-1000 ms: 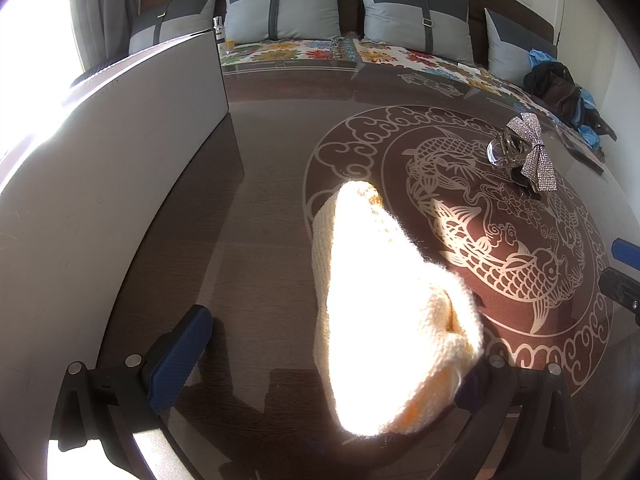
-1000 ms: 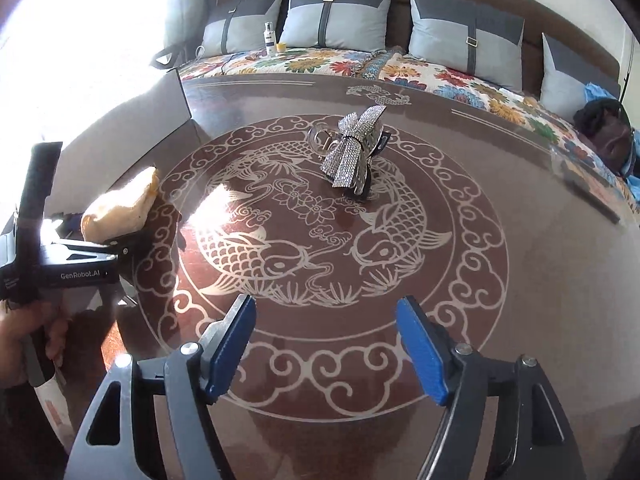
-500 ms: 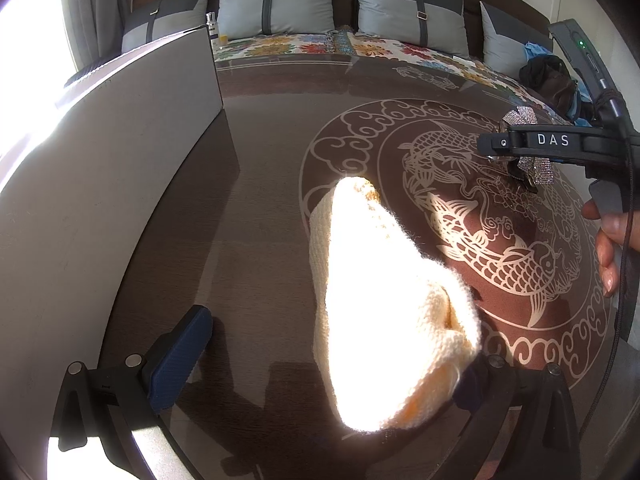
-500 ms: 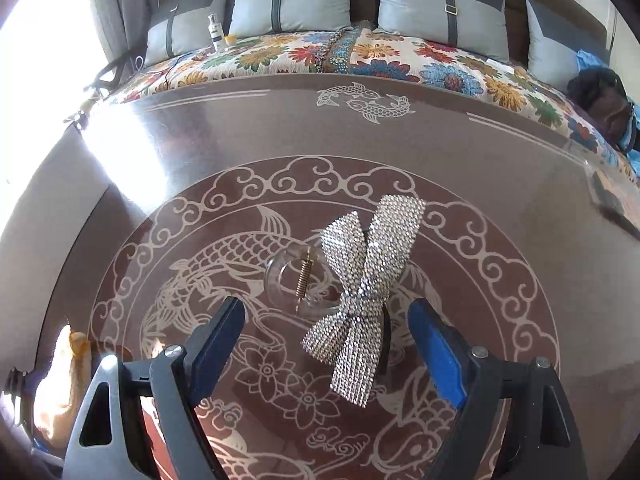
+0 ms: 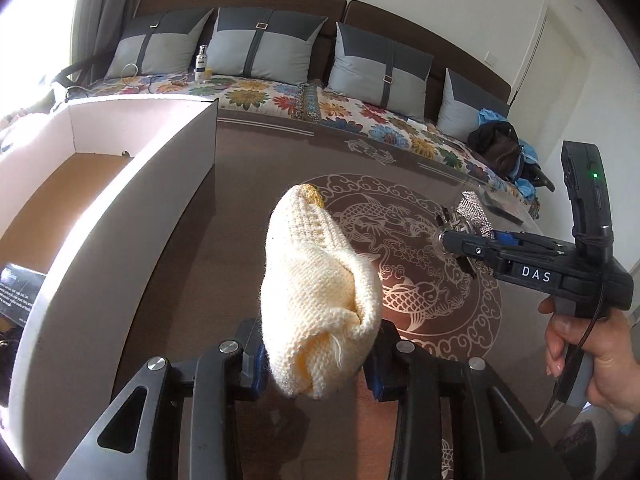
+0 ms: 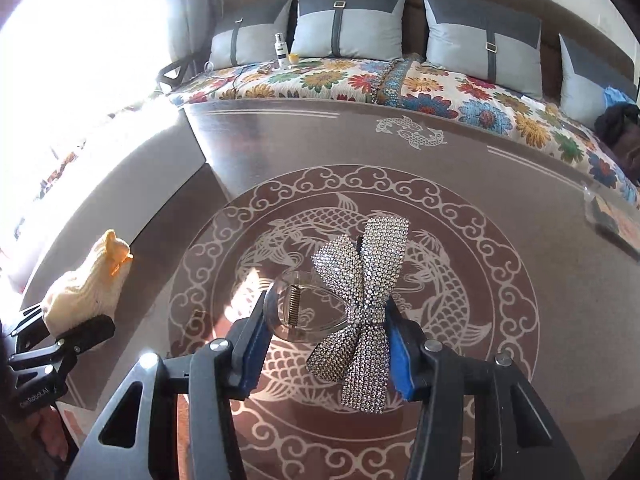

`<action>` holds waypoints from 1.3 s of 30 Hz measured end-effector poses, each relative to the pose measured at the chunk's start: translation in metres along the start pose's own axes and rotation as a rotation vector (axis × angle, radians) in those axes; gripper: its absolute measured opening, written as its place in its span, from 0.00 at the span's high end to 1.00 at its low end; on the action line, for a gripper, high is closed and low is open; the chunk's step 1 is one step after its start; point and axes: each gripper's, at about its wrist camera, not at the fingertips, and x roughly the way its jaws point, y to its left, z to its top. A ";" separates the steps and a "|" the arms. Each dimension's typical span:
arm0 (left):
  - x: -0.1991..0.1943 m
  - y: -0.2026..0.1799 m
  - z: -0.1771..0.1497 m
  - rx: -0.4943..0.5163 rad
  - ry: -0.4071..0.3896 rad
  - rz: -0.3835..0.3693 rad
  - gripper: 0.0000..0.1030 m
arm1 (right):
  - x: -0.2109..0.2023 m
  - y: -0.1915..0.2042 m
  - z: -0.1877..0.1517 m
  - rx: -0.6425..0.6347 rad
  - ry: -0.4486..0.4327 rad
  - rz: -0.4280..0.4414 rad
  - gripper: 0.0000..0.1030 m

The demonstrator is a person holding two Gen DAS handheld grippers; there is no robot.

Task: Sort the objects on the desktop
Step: 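Lift the knit item with the left tool while the right tool lifts the bow clip, then carry the knit item and bow clip over the white bin and open both tools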

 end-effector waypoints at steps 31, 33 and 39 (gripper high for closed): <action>-0.121 0.246 0.016 -0.265 0.096 0.589 0.17 | -0.005 0.351 0.073 -0.250 0.111 0.260 0.00; -0.130 0.239 0.019 -0.244 0.091 0.661 0.15 | -0.014 0.352 0.076 -0.227 0.119 0.213 0.00; -0.148 0.215 0.018 -0.217 0.169 0.750 0.15 | -0.019 0.347 0.068 -0.146 0.198 0.307 0.00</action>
